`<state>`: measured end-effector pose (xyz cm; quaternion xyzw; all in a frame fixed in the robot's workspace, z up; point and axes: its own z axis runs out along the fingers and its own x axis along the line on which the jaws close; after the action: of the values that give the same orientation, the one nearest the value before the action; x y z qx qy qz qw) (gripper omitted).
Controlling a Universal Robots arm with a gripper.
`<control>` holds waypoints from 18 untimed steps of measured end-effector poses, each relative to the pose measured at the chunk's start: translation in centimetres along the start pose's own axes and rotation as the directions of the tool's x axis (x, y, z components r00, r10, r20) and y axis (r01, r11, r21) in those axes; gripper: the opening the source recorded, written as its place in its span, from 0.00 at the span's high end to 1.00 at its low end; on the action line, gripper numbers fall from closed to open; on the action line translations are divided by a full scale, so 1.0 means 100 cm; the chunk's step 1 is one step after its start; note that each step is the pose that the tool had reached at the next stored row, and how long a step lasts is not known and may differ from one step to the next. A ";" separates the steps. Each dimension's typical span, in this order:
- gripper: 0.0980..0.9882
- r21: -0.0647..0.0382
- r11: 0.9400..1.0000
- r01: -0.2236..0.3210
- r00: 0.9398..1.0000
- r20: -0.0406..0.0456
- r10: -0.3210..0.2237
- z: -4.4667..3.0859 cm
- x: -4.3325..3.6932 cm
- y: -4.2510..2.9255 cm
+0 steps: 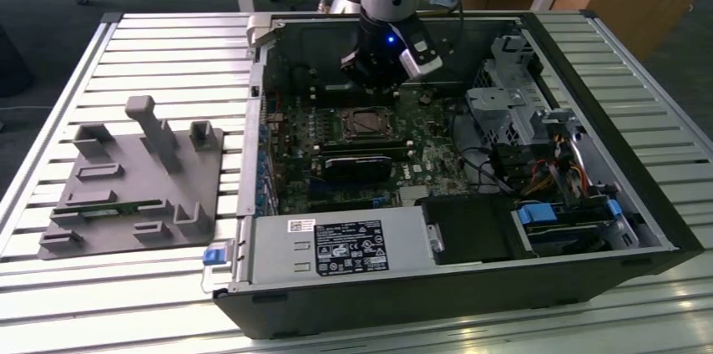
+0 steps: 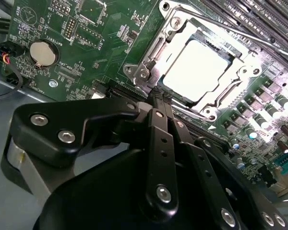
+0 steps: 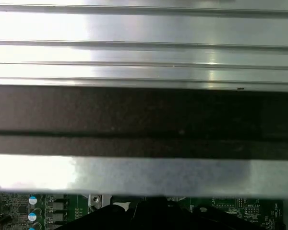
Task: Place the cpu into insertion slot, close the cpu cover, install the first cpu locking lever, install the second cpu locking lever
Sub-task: 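Install the second cpu locking lever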
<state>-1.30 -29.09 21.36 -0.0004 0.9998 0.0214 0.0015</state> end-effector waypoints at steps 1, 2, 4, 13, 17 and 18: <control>0.99 0.000 1.000 0.000 1.000 0.000 0.000 0.0000 0.0000 -0.0001; 0.99 0.000 1.000 0.000 1.000 0.000 0.000 0.0000 0.0000 -0.0003; 0.99 0.000 1.000 0.000 1.000 0.000 0.000 -0.0001 0.0000 -0.0009; 0.99 0.000 1.000 0.000 1.000 0.000 0.000 -0.0001 0.0000 -0.0038; 0.99 0.000 1.000 0.000 1.000 0.000 0.000 -0.0002 0.0000 -0.0043; 0.99 0.001 1.000 0.000 1.000 0.000 0.000 -0.0005 0.0000 -0.0044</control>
<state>-1.30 -29.53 21.39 -0.0004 0.9998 0.0212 0.0014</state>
